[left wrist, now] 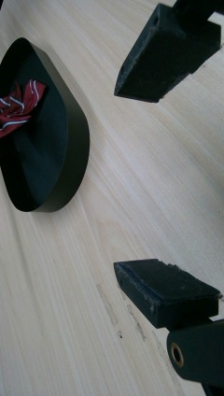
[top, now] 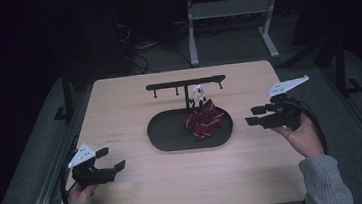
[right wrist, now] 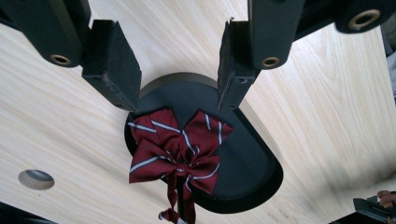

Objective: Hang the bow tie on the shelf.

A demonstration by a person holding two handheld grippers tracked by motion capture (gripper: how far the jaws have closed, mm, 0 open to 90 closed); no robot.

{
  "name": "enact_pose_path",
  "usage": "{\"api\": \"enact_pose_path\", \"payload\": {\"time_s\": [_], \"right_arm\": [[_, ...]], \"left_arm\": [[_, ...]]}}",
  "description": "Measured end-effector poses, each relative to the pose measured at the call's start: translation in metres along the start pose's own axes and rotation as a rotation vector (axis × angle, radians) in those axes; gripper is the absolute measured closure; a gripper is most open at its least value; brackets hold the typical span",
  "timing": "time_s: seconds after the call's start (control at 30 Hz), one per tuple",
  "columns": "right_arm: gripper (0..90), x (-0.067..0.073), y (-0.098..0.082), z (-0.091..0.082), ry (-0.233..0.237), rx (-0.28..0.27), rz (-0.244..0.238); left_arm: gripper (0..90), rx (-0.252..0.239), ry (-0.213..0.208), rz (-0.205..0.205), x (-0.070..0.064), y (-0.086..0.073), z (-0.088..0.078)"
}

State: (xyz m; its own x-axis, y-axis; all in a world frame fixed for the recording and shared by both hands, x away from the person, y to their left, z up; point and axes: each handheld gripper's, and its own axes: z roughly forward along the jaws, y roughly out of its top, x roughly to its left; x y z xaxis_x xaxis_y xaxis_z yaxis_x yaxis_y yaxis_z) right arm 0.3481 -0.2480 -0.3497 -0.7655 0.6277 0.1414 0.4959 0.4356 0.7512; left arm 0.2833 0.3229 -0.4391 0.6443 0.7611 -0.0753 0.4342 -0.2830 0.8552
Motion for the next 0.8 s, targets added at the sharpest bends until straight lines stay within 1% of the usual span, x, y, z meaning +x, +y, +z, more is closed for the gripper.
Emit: {"api": "enact_pose_path", "payload": {"time_s": [0.07,0.13,0.2,0.37,0.4,0.43,0.5,0.57,0.6,0.63,0.8], "right_arm": [[48.6,0.000,-0.004,0.000,-0.002,0.002,0.008],[48.5,0.000,-0.006,0.000,-0.001,-0.003,0.007],[48.4,0.000,-0.009,-0.001,-0.001,-0.002,0.018],[48.0,-0.001,-0.014,-0.001,-0.001,-0.006,0.014],[47.5,0.000,-0.017,0.000,0.001,-0.006,0.025],[47.5,0.000,-0.017,0.000,0.001,-0.006,0.025],[47.4,0.000,-0.021,0.001,0.005,-0.007,0.025],[47.0,0.001,-0.025,0.003,0.005,0.005,0.034],[46.9,0.001,-0.030,0.004,0.010,0.004,0.040],[46.9,0.001,-0.030,0.004,0.010,0.004,0.040],[46.7,0.001,-0.042,0.006,0.013,0.010,0.057]], "left_arm": [[13.0,0.000,-0.001,0.000,0.000,0.000,0.000],[13.0,-0.001,-0.001,0.001,0.000,0.000,0.000],[13.0,-0.001,-0.002,-0.001,0.000,0.000,0.001],[13.0,-0.002,-0.003,-0.002,-0.001,0.000,0.000],[13.0,-0.001,-0.003,-0.002,-0.001,0.000,0.000],[13.0,-0.001,-0.003,-0.002,-0.001,0.000,0.000],[13.0,0.000,-0.003,-0.001,-0.001,0.000,0.001],[13.0,-0.001,-0.004,0.000,-0.001,0.000,0.001],[13.0,-0.001,-0.004,-0.001,-0.001,0.000,0.001],[13.0,-0.001,-0.004,-0.001,-0.001,0.000,0.001],[13.0,0.001,-0.004,0.001,-0.001,0.000,0.001]]}}
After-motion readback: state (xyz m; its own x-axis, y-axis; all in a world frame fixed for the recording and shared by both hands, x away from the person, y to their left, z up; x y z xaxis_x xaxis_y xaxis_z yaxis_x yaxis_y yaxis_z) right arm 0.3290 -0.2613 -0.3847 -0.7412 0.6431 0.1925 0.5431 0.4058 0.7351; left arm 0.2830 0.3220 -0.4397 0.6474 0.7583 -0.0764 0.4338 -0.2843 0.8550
